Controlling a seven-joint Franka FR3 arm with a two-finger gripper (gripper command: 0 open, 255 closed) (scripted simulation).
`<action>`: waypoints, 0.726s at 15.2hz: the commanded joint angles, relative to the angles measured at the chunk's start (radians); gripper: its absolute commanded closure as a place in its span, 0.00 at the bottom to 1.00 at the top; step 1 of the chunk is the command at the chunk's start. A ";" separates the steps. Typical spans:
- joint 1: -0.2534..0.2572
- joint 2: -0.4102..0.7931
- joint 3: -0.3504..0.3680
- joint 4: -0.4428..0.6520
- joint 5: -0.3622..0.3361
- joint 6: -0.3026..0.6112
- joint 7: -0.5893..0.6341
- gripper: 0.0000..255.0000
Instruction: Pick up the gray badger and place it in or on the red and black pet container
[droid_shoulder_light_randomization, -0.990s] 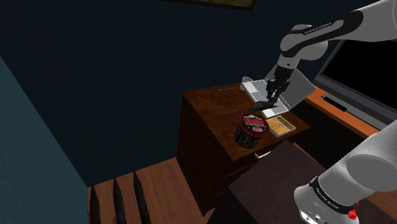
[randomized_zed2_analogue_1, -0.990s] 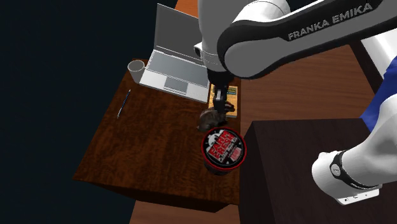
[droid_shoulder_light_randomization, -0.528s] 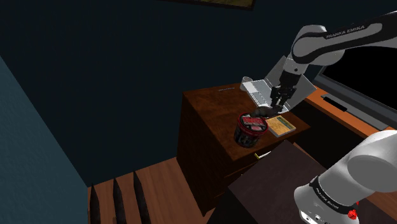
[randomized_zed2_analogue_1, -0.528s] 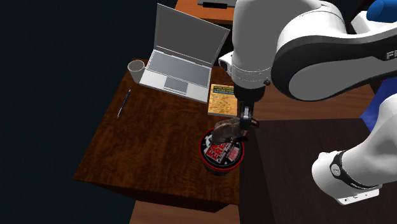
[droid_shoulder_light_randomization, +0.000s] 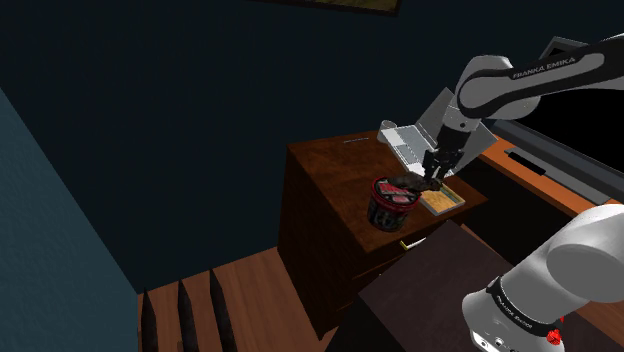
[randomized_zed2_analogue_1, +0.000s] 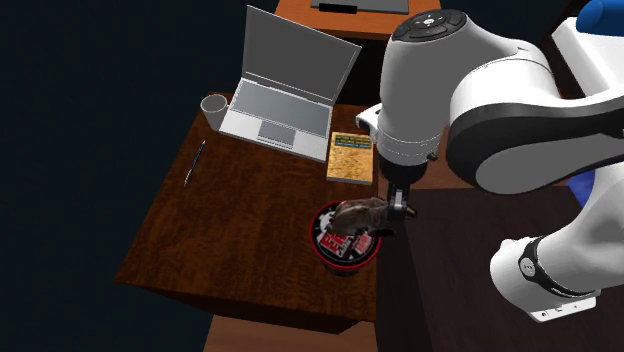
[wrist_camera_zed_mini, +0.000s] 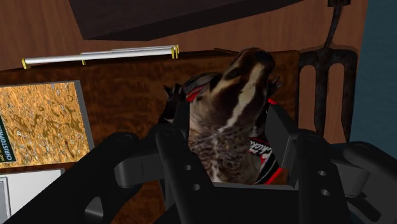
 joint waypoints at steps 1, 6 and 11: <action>0.002 0.024 -0.004 -0.013 0.004 0.038 -0.005 1.00; 0.008 0.080 -0.012 -0.042 0.014 0.121 -0.020 1.00; 0.016 0.144 -0.021 -0.065 0.032 0.207 -0.038 1.00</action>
